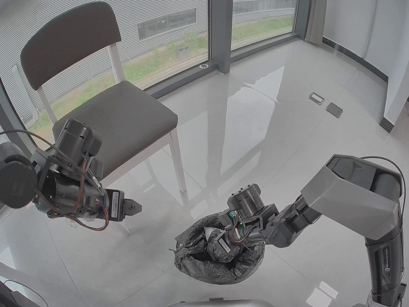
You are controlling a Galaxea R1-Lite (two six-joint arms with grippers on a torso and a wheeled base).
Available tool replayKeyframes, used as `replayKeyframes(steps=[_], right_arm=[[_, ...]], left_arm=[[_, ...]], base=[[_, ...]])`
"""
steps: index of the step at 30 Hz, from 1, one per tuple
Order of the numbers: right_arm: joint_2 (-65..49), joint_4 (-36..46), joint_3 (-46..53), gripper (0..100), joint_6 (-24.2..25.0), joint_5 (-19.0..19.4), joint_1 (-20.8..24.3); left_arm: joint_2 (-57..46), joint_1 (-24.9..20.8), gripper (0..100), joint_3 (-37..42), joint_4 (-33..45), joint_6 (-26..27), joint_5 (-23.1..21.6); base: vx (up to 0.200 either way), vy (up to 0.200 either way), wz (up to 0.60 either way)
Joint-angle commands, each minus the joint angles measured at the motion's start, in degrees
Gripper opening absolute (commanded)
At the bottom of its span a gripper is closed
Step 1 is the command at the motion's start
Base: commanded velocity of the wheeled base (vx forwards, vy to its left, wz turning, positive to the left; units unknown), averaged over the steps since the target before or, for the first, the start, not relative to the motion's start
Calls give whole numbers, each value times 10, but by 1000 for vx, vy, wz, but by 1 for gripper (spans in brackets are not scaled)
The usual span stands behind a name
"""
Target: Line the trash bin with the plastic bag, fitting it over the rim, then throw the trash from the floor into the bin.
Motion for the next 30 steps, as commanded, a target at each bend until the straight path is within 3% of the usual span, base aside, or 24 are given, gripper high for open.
replayKeyframes(steps=[1, 5, 6, 17, 30], right_arm=[[29, 0, -9, 0, 6, 0, 6], [29, -1, -6, 0, 8, 0, 5], [28, -1, -5, 100, 9, 0, 5], [7, -6, -4, 100, 36, -1, -10], [-126, -4, 44, 100, 49, -15, -46]], left_arm=[[-35, 19, 100, 29, -17, 11, -3], [-42, 33, 100, 33, -32, 22, -6], [-42, 37, 100, 29, -34, 22, -7], [-35, 49, 100, 5, -48, 25, -15], [17, 24, 100, -57, -88, 26, -18]], base=[[0, 0, 0], [0, 0, 0], [0, 0, 0], [0, 0, 0], [0, 0, 0]])
